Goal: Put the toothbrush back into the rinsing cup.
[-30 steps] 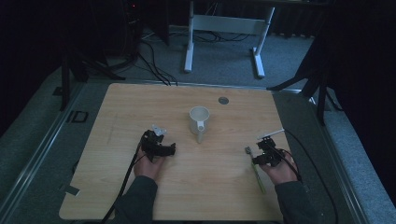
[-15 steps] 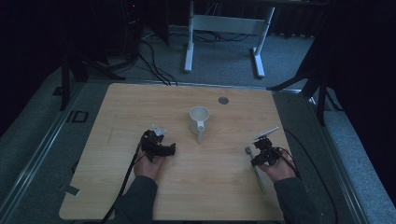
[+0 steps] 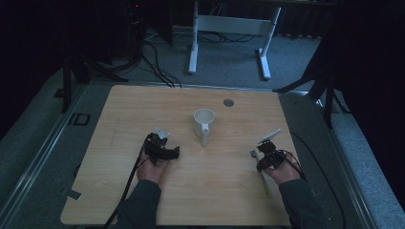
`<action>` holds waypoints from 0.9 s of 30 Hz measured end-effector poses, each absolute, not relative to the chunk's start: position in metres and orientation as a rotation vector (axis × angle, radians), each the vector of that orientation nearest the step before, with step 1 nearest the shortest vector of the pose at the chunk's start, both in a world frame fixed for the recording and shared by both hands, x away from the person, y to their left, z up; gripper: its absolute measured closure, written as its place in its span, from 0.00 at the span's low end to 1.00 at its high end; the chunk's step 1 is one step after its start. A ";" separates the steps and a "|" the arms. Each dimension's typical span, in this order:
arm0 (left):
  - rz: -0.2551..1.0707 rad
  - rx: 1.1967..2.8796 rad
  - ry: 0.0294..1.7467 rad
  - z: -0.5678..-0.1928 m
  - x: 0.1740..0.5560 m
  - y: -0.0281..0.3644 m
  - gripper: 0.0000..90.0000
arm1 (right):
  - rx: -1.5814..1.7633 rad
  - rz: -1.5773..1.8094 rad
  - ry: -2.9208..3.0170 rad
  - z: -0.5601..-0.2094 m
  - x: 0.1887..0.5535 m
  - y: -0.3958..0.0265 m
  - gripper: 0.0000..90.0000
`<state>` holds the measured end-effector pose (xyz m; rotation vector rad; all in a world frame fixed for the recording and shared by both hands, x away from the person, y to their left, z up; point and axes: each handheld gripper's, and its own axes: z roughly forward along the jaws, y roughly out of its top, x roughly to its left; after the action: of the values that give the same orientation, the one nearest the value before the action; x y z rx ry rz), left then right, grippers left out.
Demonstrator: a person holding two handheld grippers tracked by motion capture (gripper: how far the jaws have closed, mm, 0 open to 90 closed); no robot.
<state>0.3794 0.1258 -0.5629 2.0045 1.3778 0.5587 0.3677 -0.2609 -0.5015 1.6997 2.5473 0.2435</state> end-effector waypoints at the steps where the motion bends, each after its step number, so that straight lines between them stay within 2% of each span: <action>1: 0.559 2.004 1.378 -0.563 0.379 0.126 0.13 | 1.699 0.235 2.547 -0.502 0.368 -0.261 0.86; 27: 0.560 2.005 1.377 -0.563 0.379 0.126 0.13 | 1.671 0.076 2.579 -0.514 0.372 -0.252 0.89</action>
<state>0.3794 0.1259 -0.5629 2.0054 1.3775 0.5595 0.3723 -0.2520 -0.5143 1.6706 2.5795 0.0763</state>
